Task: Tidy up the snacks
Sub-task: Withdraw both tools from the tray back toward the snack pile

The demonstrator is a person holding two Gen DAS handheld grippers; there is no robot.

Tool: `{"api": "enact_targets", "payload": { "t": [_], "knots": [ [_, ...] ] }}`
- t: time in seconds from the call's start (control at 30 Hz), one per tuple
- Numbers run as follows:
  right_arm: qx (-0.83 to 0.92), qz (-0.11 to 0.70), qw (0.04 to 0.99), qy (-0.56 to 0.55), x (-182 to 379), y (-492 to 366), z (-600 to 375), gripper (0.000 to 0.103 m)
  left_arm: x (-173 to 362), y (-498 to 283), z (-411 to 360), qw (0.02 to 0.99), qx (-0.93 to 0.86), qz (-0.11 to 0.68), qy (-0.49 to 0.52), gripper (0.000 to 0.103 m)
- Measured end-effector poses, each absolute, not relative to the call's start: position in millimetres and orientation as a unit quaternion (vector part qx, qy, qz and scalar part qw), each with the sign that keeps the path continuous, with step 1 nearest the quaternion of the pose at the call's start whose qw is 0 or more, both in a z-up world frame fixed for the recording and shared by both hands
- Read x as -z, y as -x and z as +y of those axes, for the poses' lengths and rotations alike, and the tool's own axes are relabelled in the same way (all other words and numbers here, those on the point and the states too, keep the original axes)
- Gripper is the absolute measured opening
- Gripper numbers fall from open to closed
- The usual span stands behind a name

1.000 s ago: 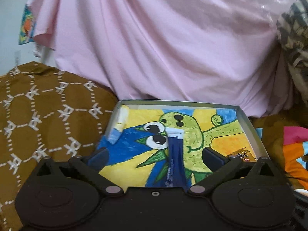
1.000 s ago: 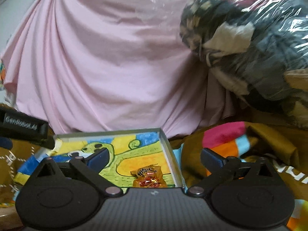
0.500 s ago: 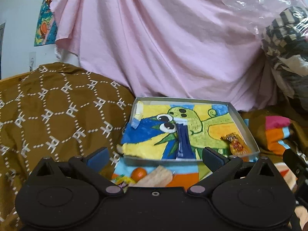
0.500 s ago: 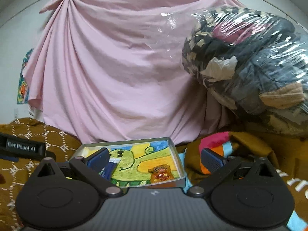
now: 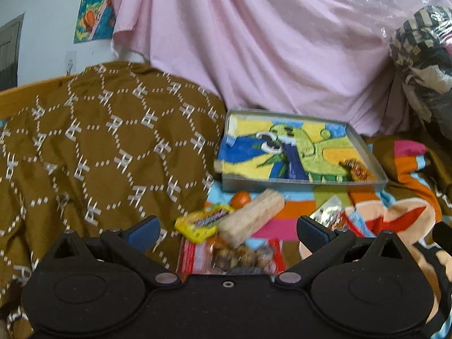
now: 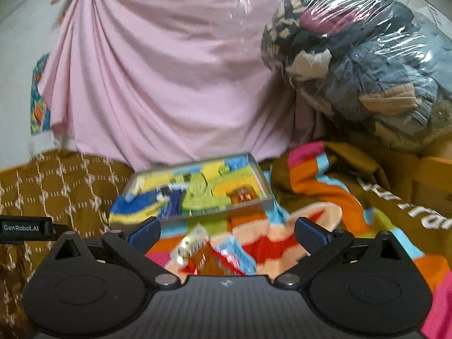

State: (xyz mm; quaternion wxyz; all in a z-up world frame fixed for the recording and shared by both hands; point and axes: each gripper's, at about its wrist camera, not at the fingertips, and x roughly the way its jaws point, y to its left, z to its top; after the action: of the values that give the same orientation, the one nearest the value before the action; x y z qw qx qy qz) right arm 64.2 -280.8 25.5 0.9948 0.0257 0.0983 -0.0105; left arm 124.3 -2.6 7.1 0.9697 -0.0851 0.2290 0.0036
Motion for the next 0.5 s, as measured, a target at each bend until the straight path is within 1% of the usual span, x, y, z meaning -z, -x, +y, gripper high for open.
{"api": "enact_targets", "payload": {
  "t": [0.3, 0.5],
  "knots": [
    [-0.004, 0.195, 0.980, 0.039, -2, -70, -251, 0.103, 27, -115, 7, 0.958, 0.002, 0.277, 0.073, 0.102],
    [-0.025, 0.225, 0.971, 0.077, 9, -77, -234, 0.103, 43, -118, 16, 0.946, -0.004, 0.313, 0.087, 0.102]
  ]
}}
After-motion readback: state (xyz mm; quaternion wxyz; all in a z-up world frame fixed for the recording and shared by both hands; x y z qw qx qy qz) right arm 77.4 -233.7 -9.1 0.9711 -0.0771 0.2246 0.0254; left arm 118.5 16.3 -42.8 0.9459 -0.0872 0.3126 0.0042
